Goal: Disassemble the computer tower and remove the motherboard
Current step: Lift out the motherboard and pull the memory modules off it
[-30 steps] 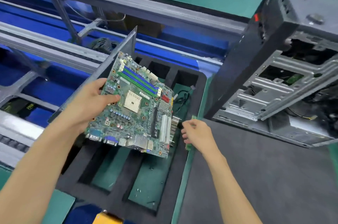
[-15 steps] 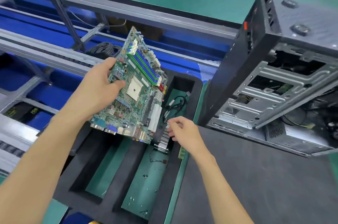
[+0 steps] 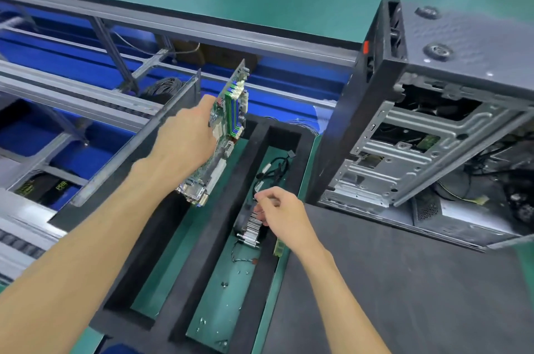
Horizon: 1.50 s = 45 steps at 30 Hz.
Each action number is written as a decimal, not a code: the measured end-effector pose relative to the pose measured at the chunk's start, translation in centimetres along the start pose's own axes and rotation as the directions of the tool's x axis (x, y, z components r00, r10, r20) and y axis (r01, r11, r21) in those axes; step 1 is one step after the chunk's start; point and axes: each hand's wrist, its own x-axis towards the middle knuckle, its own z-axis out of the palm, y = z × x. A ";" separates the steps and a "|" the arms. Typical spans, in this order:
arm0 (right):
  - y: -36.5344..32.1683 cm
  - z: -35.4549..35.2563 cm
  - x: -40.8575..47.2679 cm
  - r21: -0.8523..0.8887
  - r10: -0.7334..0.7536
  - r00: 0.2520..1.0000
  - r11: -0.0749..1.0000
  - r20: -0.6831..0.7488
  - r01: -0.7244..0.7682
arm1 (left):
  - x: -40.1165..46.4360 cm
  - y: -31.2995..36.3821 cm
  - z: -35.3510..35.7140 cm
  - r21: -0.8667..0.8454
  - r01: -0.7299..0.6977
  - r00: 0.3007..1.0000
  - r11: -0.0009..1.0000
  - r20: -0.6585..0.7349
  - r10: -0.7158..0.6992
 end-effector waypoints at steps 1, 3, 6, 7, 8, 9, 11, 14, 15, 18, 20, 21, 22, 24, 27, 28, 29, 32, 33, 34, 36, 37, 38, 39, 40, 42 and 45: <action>0.1 -0.2 0.0 -0.012 -0.006 1.000 1.000 0.001 0.006 | 0.4 0.2 0.8 0.015 0.006 1.000 1.000 0.020 -0.006; 0.4 -0.5 0.0 -0.037 -0.011 1.000 0.999 0.002 0.012 | 1.2 0.2 2.5 0.033 0.016 0.998 0.999 0.052 -0.017; 0.8 -1.0 0.1 -0.066 -0.008 1.000 0.998 0.007 0.008 | 2.4 -0.4 4.6 0.009 0.023 0.995 1.000 0.100 -0.024; 0.9 -1.0 0.1 -0.074 -0.007 1.000 0.997 0.008 0.007 | 3.0 -0.8 5.1 -0.009 0.027 0.993 1.000 0.117 -0.026; 1.0 -1.1 0.2 -0.079 -0.005 1.000 0.997 0.007 0.006 | 3.5 -1.2 5.6 -0.027 0.035 0.990 0.999 0.134 -0.031; 1.0 -1.1 0.2 -0.081 -0.003 1.000 0.997 0.008 0.004 | 4.0 -1.6 6.0 -0.042 0.051 0.988 0.998 0.149 -0.044; 1.2 -1.0 0.3 -0.083 0.004 1.000 0.997 0.006 -0.004 | 4.7 -2.4 6.8 -0.058 0.087 0.983 0.995 0.165 -0.076; 1.4 -0.9 0.5 -0.092 0.019 1.000 0.996 0.005 -0.018 | 5.3 -2.8 8.2 -0.033 0.103 0.987 0.994 0.131 -0.097; 1.5 -0.8 0.5 -0.094 0.023 1.000 0.995 0.007 -0.022 | 5.3 -2.7 8.5 -0.008 0.103 0.988 0.995 0.113 -0.102; 1.6 -0.9 0.7 -0.093 0.029 1.000 0.995 0.013 -0.028 | 5.6 -2.5 9.2 0.068 0.103 0.990 0.992 0.086 -0.109; 1.6 -0.9 0.7 -0.086 0.032 0.999 0.996 0.004 -0.032 | 5.8 -2.8 9.7 0.083 0.106 0.991 0.991 0.073 -0.112; 1.5 -0.9 0.7 -0.084 0.032 0.999 0.996 0.000 -0.032 | 5.9 -3.0 9.9 0.086 0.106 0.992 0.991 0.066 -0.112; 1.6 -0.8 0.7 -0.085 0.033 0.999 0.996 -0.002 -0.033 | 6.0 -3.2 10.2 0.087 0.104 0.992 0.991 0.061 -0.110; 1.6 -0.7 0.5 -0.094 0.036 0.999 0.995 0.002 -0.036 | 6.0 -3.3 10.8 0.088 0.104 0.992 0.991 0.063 -0.110; 1.7 -0.5 0.3 -0.103 0.035 0.999 0.994 0.010 -0.034 | 5.9 -3.2 11.4 0.097 0.111 0.989 0.989 0.084 -0.119; 1.7 -0.5 0.2 -0.103 0.034 0.999 0.994 0.010 -0.033 | 6.0 -3.1 11.6 0.101 0.102 0.990 0.990 0.091 -0.111; 1.7 -0.5 0.2 -0.103 0.034 0.999 0.994 0.009 -0.033 | 6.0 -2.8 11.7 0.104 0.090 0.989 0.990 0.104 -0.101; 1.6 -0.5 0.0 -0.105 0.032 0.999 0.994 0.009 -0.031 | 6.0 -1.2 12.2 0.112 0.047 0.984 0.993 0.166 -0.065; 1.5 -0.5 -0.1 -0.106 0.030 1.000 0.994 0.008 -0.029 | 5.8 -0.6 12.5 0.118 0.031 0.981 0.993 0.187 -0.053; 1.5 -0.5 -0.1 -0.106 0.027 1.000 0.994 0.005 -0.026 | 5.6 -0.1 12.9 0.129 0.018 0.978 0.992 0.204 -0.045; 1.5 -0.5 -0.2 -0.106 0.022 1.000 0.994 -0.004 -0.022 | 5.0 0.4 13.6 0.150 0.012 0.977 0.989 0.208 -0.043; 1.5 -0.6 -0.2 -0.104 0.023 1.000 0.994 -0.008 -0.023 | 4.9 0.4 13.7 0.148 0.022 0.979 0.989 0.198 -0.051; 1.4 -0.6 -0.3 -0.098 0.027 1.000 0.995 -0.012 -0.028 | 4.9 0.2 13.8 0.136 0.037 0.980 0.990 0.187 -0.062; 1.4 -0.7 -0.3 -0.089 0.032 0.999 0.995 -0.017 -0.033 | 5.0 0.1 13.8 0.117 0.051 0.981 0.992 0.178 -0.071; 1.5 -0.6 -0.3 -0.081 0.035 0.999 0.996 -0.021 -0.037 | 5.0 -0.1 13.7 0.098 0.061 0.982 0.993 0.175 -0.077; 1.6 -0.5 -0.3 -0.070 0.037 0.999 0.997 -0.030 -0.039 | 5.1 -0.5 13.4 0.057 0.074 0.979 0.996 0.185 -0.084; 1.6 -0.1 -0.5 -0.080 0.035 0.999 0.996 -0.025 -0.036 | 4.8 -0.8 13.0 -0.007 0.100 0.971 0.995 0.217 -0.096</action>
